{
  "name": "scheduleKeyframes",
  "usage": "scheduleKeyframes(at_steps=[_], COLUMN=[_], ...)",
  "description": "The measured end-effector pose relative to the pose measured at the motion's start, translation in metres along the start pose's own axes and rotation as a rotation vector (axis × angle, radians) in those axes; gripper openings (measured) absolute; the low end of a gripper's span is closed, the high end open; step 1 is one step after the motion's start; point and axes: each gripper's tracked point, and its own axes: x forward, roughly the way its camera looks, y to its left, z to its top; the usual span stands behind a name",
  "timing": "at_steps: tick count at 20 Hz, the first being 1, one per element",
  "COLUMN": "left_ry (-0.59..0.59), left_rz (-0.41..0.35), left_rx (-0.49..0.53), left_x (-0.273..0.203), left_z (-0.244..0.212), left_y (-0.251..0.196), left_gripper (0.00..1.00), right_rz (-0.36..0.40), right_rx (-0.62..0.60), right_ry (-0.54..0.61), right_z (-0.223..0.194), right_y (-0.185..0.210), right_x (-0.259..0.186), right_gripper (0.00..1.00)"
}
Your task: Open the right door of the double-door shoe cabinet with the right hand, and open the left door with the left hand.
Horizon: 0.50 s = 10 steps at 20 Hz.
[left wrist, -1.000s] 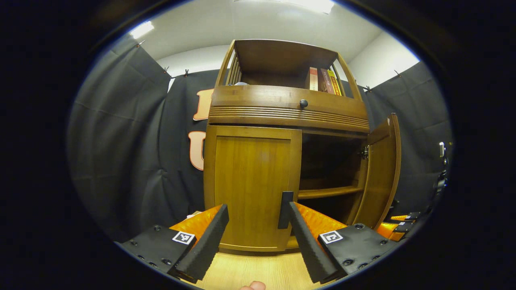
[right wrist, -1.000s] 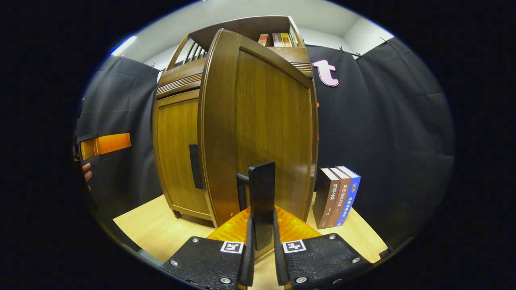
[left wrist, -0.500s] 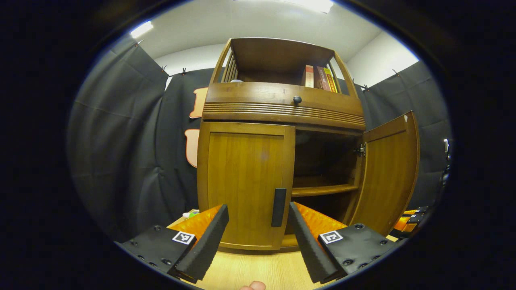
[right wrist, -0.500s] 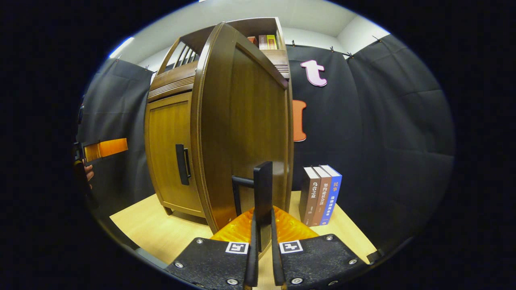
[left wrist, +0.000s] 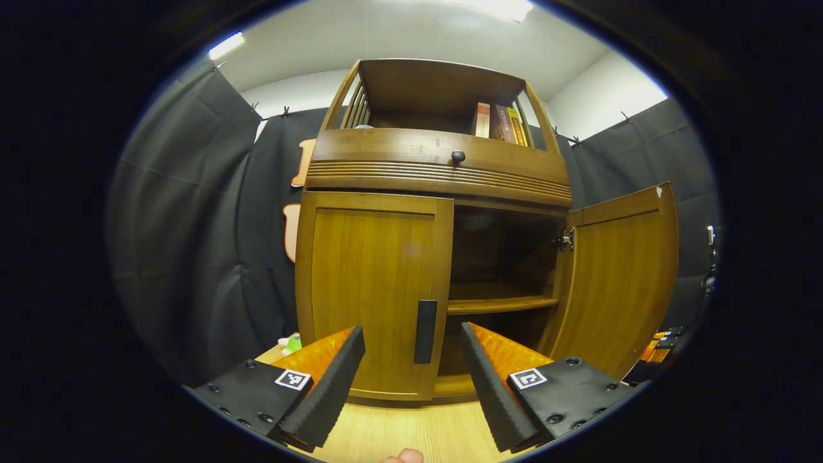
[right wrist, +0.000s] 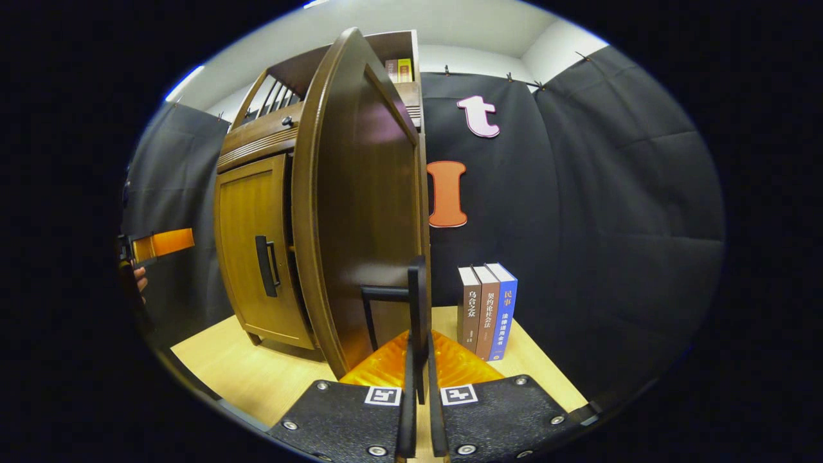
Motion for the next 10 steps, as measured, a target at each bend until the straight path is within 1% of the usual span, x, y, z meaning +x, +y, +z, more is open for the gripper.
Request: scheduleKeyframes(at_steps=[3,6,10], left_ry=[0.004,0.009,0.013], left_rz=[-0.004,-0.009,0.000], left_rx=[-0.011,-0.013,-0.011], left_x=[0.001,0.001,0.000], left_z=[-0.002,-0.004,-0.006], left_y=[-0.003,-0.005,0.000], left_gripper=[0.95,0.95,0.95], right_rz=[0.026,0.071,0.110], right_rx=[0.012,-0.011,-0.012], right_ry=[-0.007,0.006,0.009], right_z=[0.000,-0.002,-0.001], right_y=[-0.010,-0.022,-0.034], right_x=[-0.002,0.001,-0.002], right_gripper=[0.08,0.07,0.06])
